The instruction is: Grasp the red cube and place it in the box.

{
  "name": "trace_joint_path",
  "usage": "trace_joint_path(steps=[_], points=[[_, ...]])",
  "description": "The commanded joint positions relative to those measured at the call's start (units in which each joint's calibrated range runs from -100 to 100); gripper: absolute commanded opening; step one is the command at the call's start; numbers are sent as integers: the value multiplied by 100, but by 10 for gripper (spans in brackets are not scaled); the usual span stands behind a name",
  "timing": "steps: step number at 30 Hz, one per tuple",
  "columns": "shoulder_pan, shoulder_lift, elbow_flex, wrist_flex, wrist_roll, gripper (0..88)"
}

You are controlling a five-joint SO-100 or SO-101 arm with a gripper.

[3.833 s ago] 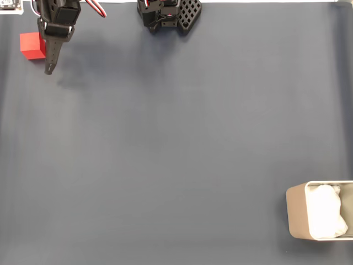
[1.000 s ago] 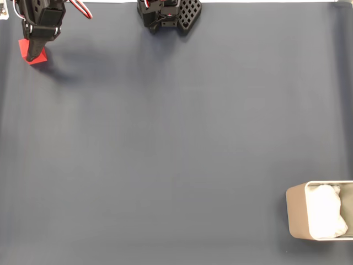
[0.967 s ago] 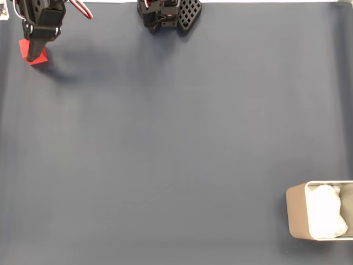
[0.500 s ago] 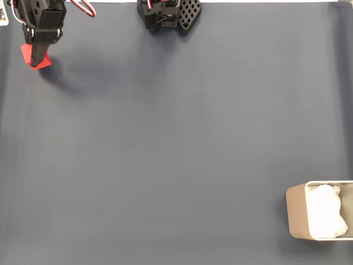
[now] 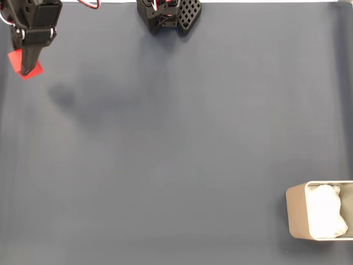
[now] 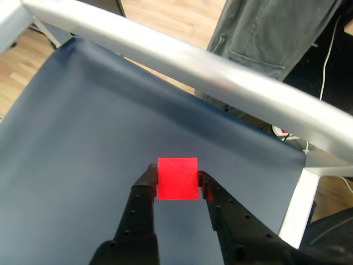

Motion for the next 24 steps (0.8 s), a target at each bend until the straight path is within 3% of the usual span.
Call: trace_joint_path(steps=[1, 24], points=[[-367, -16, -904, 383, -44, 0], [-3307, -68, -1898, 711, 49, 0]])
